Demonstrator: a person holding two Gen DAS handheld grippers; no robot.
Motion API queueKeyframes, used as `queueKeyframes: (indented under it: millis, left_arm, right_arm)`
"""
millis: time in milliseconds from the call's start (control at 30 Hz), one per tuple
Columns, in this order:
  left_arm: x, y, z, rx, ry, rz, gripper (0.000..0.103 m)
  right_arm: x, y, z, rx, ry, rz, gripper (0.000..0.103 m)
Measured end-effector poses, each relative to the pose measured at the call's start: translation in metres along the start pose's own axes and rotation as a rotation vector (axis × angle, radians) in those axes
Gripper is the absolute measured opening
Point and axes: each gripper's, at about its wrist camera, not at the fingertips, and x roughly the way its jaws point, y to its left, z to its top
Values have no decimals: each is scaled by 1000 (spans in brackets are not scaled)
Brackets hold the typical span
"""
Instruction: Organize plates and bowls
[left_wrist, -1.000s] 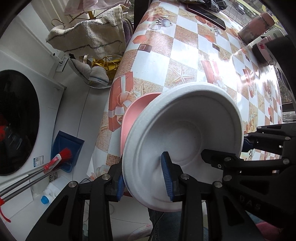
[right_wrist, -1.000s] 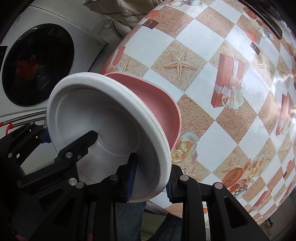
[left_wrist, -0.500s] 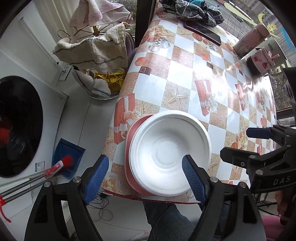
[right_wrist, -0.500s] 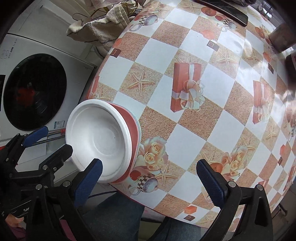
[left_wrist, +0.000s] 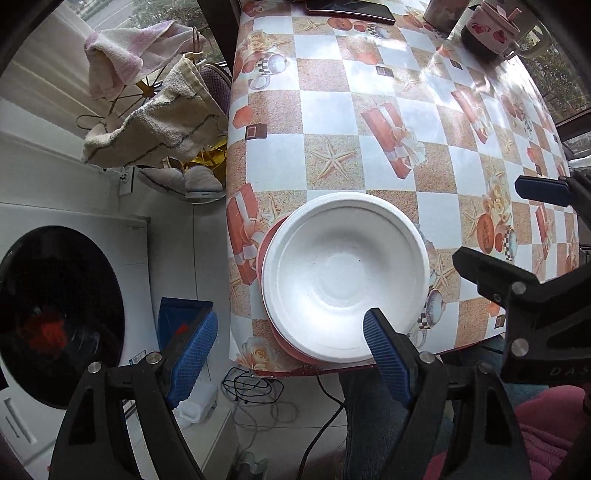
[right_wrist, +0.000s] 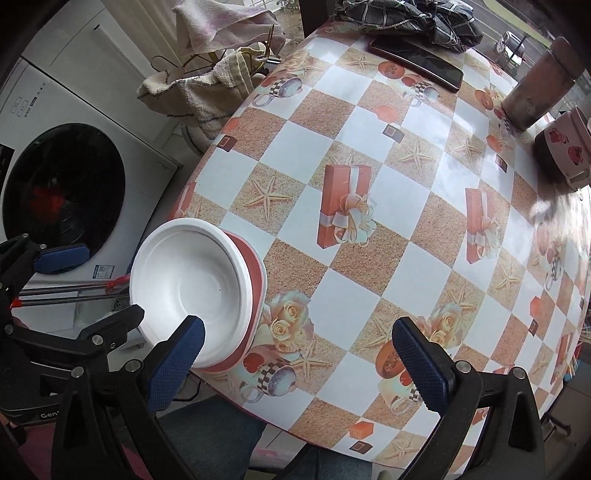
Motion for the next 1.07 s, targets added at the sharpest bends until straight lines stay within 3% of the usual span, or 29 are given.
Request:
queueKeyframes:
  millis: [133,267,867,1067]
  left_arm:
    - [3,-2,-13,113,22,69,84]
    - [11,1,-25,135,52,76,84]
    - [13,-8,-29,142,61,64,84]
    - [12,-13,-26,168,53,-22,84]
  right_arm:
    - [6,19,-9,-71,24,-28,102]
    - [1,32,-16,-128,3,-43,102]
    - [-12,44,-24,-213,-45,-75,102]
    - [-11,35,-24,-175,-43,-57,102]
